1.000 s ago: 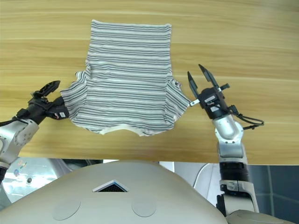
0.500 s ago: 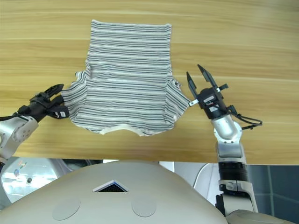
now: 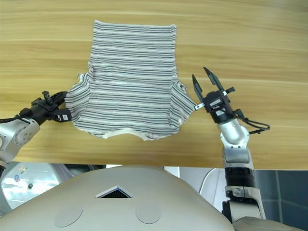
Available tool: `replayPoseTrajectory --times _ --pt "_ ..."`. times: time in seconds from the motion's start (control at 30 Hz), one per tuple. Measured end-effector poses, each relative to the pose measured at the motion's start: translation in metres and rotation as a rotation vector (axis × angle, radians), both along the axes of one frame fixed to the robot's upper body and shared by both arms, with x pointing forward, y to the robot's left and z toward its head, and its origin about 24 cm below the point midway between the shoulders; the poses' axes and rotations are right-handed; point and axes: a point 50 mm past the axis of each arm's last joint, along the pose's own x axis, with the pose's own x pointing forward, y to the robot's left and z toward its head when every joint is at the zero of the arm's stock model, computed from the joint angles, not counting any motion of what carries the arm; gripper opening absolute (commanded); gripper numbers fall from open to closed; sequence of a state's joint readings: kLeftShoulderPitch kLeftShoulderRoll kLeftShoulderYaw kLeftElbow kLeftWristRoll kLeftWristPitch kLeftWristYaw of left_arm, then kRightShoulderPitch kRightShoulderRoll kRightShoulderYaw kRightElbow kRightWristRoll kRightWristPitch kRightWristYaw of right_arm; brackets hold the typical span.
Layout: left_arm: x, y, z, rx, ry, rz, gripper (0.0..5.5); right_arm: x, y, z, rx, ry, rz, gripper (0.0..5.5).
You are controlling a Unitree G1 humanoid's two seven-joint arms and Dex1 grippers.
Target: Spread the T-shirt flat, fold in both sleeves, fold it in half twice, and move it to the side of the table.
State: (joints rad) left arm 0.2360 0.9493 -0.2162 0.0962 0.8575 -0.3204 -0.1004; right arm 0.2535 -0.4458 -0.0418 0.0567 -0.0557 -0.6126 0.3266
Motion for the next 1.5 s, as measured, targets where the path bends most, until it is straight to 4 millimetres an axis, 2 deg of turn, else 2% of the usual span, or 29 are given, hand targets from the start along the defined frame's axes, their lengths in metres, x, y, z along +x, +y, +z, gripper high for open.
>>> replayPoseTrajectory --times 0.43,0.63,0.7,0.97,1.1,1.33,1.5 --pt "0.004 -0.001 0.003 -0.095 -0.060 0.075 0.01 -0.001 -0.002 -0.004 -0.001 0.016 -0.010 1.67" --pt "-0.002 -0.034 0.007 -0.356 -0.095 0.100 0.01 -0.002 -0.003 -0.005 -0.002 0.018 -0.011 1.67" --pt "0.002 -0.043 0.014 -0.439 -0.142 0.114 0.01 -0.002 -0.003 -0.005 -0.001 0.018 -0.010 1.67" --pt "0.008 -0.051 0.017 -0.503 -0.210 0.129 0.01 -0.002 -0.002 -0.005 -0.001 0.013 -0.003 1.67" --pt "-0.004 -0.064 0.003 -0.492 -0.081 0.049 0.01 -0.002 -0.001 -0.005 0.000 0.013 0.003 1.67" --pt "-0.025 -0.063 0.001 -0.420 0.100 -0.074 0.01 0.000 -0.001 -0.004 -0.001 0.008 0.006 1.67" --pt "-0.025 -0.058 0.000 -0.403 0.132 -0.061 1.02 0.001 0.000 -0.003 -0.002 0.001 0.008 1.67"
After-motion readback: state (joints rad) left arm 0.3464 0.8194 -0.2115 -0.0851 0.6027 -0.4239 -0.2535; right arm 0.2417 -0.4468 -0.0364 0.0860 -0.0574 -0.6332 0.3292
